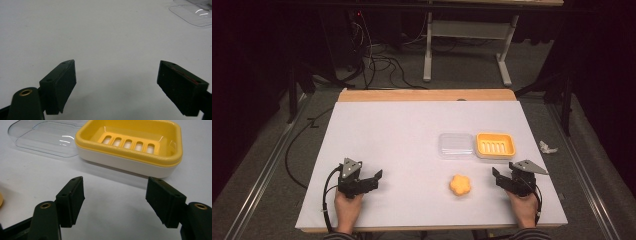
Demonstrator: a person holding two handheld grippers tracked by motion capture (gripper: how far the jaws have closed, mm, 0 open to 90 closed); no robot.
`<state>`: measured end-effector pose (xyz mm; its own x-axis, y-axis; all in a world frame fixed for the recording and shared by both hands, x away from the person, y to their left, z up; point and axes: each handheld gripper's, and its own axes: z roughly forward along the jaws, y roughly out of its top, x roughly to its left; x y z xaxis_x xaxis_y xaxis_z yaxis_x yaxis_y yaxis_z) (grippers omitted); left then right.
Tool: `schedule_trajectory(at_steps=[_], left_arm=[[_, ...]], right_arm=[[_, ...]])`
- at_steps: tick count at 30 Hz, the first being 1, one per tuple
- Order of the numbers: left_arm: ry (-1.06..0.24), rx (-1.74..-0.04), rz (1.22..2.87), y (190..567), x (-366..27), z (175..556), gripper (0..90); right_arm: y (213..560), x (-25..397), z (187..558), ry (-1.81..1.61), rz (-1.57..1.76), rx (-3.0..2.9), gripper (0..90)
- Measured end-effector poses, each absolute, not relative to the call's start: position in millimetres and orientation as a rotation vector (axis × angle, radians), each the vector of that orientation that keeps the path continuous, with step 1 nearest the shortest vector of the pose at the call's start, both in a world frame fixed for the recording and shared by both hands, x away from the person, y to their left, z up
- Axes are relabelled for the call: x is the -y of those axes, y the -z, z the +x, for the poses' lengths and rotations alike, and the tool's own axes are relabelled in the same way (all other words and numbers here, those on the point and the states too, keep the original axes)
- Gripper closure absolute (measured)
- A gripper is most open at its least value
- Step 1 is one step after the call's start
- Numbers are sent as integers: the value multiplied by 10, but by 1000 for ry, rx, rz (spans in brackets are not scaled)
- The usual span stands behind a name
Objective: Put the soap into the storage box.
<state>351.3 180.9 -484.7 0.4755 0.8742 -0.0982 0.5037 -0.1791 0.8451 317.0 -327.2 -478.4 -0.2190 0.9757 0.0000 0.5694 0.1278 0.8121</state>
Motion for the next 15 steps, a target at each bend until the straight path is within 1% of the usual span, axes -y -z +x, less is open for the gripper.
schedule_trajectory(at_steps=[15], left_arm=[[-520, -1157, 1825, 4847, -1817, 3510, 161]], right_arm=[[4791, 3230, 3183, -911, 1461, -1890, 332]])
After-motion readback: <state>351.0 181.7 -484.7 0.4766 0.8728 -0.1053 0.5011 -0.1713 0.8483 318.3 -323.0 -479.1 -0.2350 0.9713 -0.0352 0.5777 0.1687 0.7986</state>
